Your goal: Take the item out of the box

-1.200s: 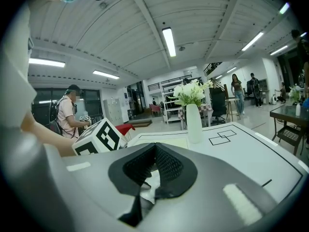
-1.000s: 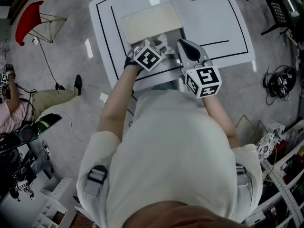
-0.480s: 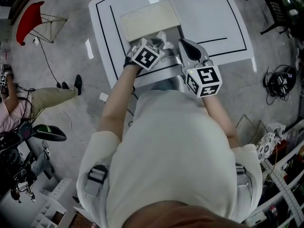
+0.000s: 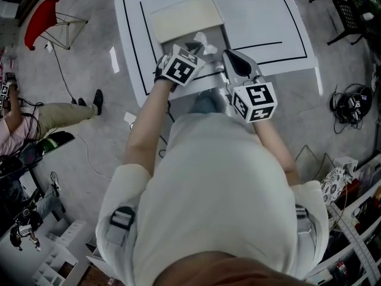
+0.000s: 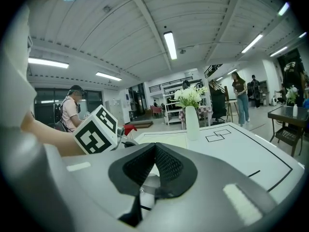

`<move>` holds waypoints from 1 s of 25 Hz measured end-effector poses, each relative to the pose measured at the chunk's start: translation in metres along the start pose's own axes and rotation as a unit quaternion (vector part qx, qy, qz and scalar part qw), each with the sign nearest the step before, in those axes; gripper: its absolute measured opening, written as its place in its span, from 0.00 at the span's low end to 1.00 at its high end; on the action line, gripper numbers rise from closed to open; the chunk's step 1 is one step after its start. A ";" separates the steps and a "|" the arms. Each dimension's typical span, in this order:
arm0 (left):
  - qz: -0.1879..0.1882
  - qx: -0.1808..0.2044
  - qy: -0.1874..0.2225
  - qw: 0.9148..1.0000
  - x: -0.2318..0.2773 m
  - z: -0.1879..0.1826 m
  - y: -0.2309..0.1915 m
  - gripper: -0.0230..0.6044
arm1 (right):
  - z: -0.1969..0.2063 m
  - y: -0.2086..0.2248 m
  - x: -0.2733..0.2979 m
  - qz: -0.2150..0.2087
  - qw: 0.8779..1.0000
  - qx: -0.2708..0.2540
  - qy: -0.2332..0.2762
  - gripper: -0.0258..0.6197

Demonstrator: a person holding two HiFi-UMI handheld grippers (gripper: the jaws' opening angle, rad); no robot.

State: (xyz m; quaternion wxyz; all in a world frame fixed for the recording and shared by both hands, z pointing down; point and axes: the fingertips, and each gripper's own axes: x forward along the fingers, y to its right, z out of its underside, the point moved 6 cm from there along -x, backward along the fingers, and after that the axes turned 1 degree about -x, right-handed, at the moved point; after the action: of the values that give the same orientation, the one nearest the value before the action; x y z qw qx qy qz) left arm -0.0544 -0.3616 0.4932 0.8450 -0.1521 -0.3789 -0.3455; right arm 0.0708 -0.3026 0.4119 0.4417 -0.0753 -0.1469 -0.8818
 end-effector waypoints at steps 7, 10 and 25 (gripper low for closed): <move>-0.026 -0.002 0.032 0.999 -0.020 -0.003 0.019 0.07 | 0.005 -0.009 -0.024 -0.004 1.000 -0.006 0.004 0.04; -0.033 -0.008 0.048 0.998 -0.030 -0.002 0.029 0.07 | 0.008 -0.014 -0.034 -0.005 1.000 -0.006 0.008 0.04; -0.070 -0.047 0.124 0.989 -0.080 0.021 0.089 0.07 | 0.026 -0.041 -0.090 -0.012 0.999 -0.020 0.023 0.04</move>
State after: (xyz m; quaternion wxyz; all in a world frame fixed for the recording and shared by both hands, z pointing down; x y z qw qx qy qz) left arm -0.0413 -0.2496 0.4475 0.8511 -0.1210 -0.2637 -0.4376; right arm 0.0921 -0.2023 0.4051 0.4324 -0.0621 -0.1202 -0.8915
